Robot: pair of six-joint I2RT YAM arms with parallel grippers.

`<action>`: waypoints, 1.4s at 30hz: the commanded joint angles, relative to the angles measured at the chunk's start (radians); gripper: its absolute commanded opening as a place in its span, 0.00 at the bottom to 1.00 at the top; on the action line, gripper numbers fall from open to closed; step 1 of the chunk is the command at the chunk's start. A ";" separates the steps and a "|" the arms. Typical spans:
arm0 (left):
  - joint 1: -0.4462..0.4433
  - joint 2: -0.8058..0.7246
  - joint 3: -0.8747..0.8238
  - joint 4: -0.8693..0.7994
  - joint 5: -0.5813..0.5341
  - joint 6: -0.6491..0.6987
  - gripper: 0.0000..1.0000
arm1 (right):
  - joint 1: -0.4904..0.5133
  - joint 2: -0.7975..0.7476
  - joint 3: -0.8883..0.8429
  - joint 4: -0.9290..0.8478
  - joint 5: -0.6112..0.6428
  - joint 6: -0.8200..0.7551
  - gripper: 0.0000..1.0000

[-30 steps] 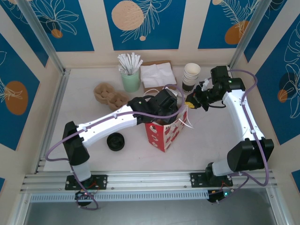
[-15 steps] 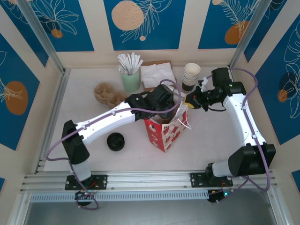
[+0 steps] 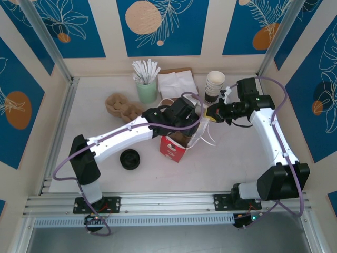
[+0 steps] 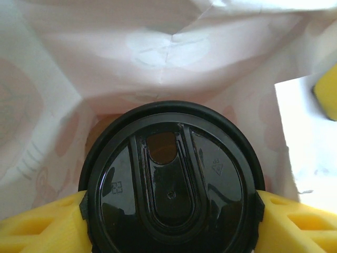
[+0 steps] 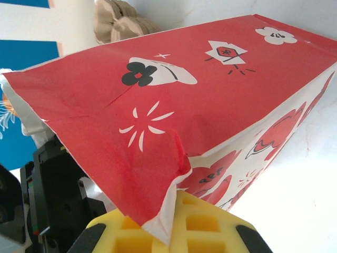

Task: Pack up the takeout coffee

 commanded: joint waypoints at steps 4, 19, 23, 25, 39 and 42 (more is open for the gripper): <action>-0.004 -0.014 -0.031 0.034 -0.004 0.001 0.70 | 0.006 -0.009 -0.015 -0.110 0.030 -0.074 0.00; -0.010 -0.016 -0.045 0.029 0.052 0.020 0.70 | 0.005 0.030 0.150 -0.235 0.087 -0.121 0.31; -0.010 -0.026 -0.051 0.031 0.059 0.029 0.70 | 0.005 0.052 0.278 -0.283 0.148 -0.188 0.35; -0.010 -0.031 -0.052 0.033 0.065 0.029 0.70 | 0.006 0.059 0.326 -0.294 0.163 -0.225 0.37; -0.009 -0.084 -0.079 0.036 0.106 0.038 0.70 | 0.111 0.194 0.393 -0.185 0.350 -0.428 0.47; -0.009 -0.105 -0.096 0.036 0.102 0.040 0.71 | 0.114 0.230 0.426 -0.171 0.354 -0.458 0.47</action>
